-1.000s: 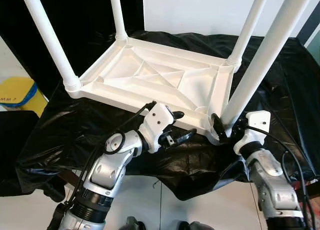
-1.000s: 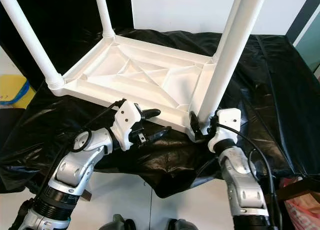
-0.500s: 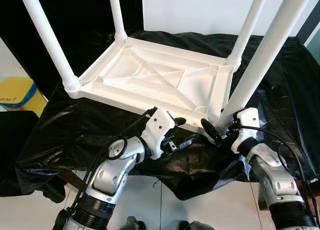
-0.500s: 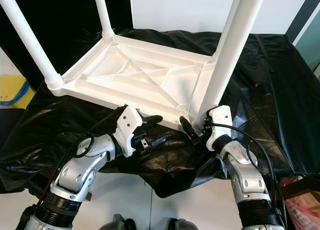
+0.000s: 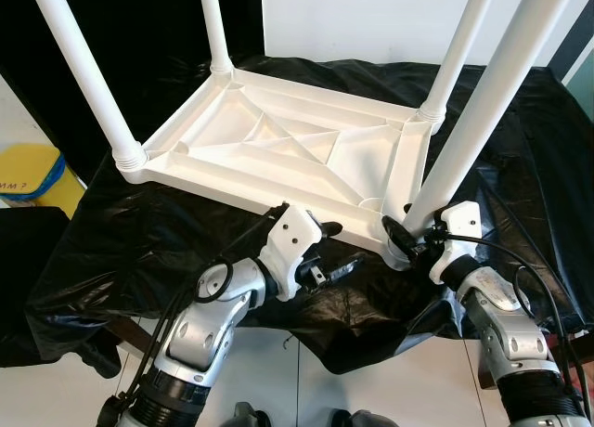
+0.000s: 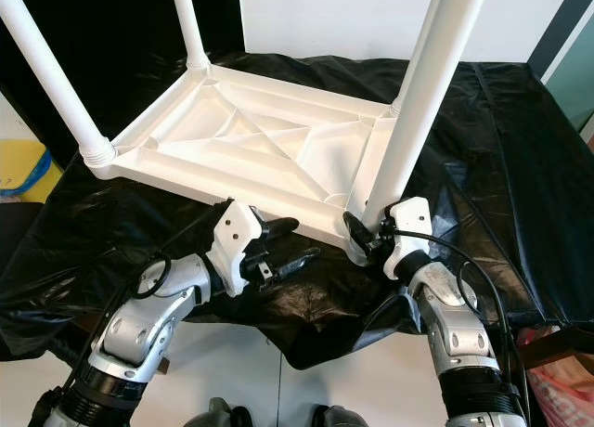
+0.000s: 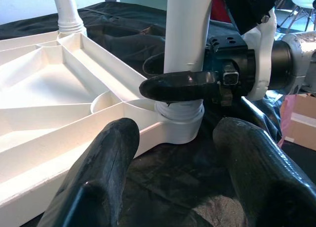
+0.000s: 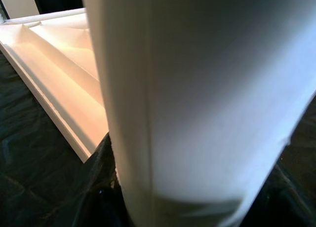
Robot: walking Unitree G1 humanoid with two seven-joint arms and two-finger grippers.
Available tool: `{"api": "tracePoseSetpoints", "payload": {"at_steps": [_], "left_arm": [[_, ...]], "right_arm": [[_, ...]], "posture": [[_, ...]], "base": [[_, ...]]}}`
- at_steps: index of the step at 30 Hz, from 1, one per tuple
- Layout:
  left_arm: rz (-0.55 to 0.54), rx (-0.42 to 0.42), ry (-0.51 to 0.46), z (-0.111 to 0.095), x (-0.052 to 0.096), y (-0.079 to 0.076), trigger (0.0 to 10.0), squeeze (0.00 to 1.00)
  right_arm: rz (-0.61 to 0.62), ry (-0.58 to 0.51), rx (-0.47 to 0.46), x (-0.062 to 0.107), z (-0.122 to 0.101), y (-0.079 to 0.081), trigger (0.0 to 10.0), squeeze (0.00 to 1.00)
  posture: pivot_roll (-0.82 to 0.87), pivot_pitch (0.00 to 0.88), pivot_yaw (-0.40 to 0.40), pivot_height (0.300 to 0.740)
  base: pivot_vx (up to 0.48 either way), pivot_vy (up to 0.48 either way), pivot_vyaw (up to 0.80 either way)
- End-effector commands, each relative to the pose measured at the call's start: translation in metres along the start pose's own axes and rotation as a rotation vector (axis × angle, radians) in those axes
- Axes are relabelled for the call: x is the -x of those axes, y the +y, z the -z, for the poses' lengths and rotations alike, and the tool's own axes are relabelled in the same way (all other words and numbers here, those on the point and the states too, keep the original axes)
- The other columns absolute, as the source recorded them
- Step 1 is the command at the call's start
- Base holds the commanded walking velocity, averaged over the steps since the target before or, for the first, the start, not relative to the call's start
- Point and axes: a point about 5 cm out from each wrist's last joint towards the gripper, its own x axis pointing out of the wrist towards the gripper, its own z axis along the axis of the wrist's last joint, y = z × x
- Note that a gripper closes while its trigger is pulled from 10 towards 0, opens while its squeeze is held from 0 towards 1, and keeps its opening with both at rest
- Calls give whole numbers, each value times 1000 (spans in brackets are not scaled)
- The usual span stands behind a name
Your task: Building children table
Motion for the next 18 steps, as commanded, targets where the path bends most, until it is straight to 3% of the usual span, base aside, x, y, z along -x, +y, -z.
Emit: {"api": "tracePoseSetpoints", "payload": {"at_steps": [1, 18], "left_arm": [[-43, 9, 6, 1, 1, -1, 10000, 0], [-56, 15, 16, 5, 4, -3, 10000, 0]], "right_arm": [[30, 50, -39, 3, 13, 3, 10000, 0], [258, -3, -75, 1, 6, 18, 10000, 0]], "posture": [[-59, 133, -29, 740], [-64, 127, -44, 740]], "base": [[0, 0, 0], [0, 0, 0]]}}
